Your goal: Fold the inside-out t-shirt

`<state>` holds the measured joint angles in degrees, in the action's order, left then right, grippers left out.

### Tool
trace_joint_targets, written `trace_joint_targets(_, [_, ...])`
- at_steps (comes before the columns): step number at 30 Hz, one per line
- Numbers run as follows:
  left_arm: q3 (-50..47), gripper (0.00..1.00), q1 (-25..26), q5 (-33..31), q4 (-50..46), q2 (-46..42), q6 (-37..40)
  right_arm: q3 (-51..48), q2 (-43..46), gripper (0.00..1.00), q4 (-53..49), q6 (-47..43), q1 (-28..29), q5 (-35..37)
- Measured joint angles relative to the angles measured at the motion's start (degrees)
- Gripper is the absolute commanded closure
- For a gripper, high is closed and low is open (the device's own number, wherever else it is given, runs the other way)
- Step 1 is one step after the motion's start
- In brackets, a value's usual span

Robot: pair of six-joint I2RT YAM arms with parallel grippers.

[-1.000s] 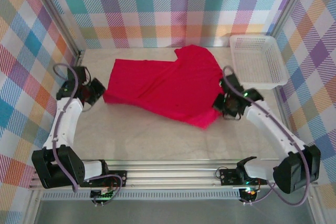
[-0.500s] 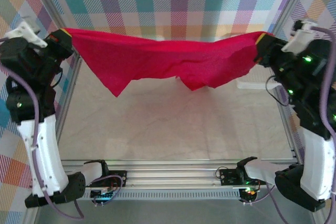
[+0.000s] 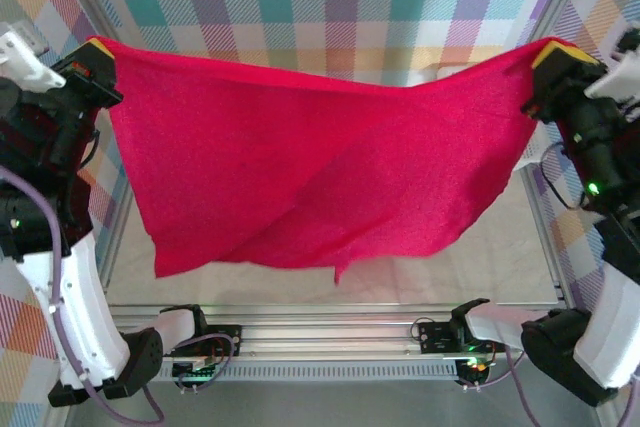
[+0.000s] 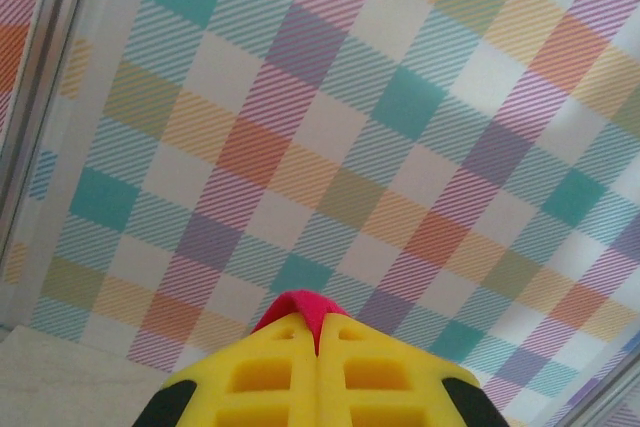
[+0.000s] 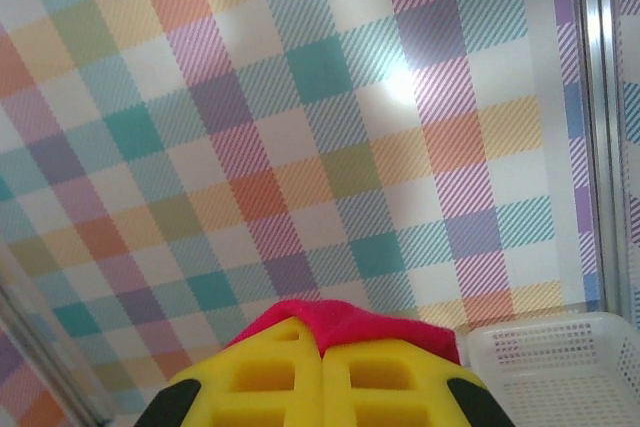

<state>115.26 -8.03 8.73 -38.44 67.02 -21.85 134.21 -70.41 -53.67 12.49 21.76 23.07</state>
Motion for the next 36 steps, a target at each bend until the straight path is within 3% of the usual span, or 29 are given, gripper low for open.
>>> trace_joint_targets(7, [-11.85,1.0,0.0,-0.42,6.75,9.2,0.31,-0.74,-15.41,1.0,6.12,-4.04,-2.12,1.79])
trace_joint_targets(14, [-21.57,1.0,0.0,0.9,16.85,31.67,-1.33,-2.38,-38.51,1.0,8.22,-2.62,-6.34,-1.07])
trace_joint_targets(20, [-14.88,1.0,0.11,3.3,21.33,55.93,-4.48,-1.46,-56.39,1.0,9.01,2.62,-8.15,-4.83])
trace_joint_targets(24, [-4.09,0.98,0.11,4.37,19.5,69.35,-5.38,12.55,-72.5,1.0,7.21,6.47,-9.53,-8.0])
trace_joint_targets(25, [-1.31,0.91,0.13,4.59,18.64,71.97,-5.57,15.76,-75.82,1.0,7.13,7.3,-9.88,-8.83])
trace_joint_targets(27, [3.61,0.75,0.13,4.92,16.92,75.47,-5.55,18.62,-80.11,0.68,7.54,9.38,-10.62,-10.36])
trace_joint_targets(29, [9.29,0.43,0.13,5.22,14.4,78.25,-5.55,18.32,-81.7,0.39,8.17,11.26,-11.45,-12.31])
trace_joint_targets(34, [21.18,0.0,0.13,4.72,7.23,80.76,-4.28,18.58,-82.01,0.35,9.53,15.96,-13.97,-17.9])
trace_joint_targets(36, [22.34,0.0,0.48,3.3,5.46,79.28,-3.96,18.56,-81.53,0.36,9.01,17.27,-14.6,-19.93])
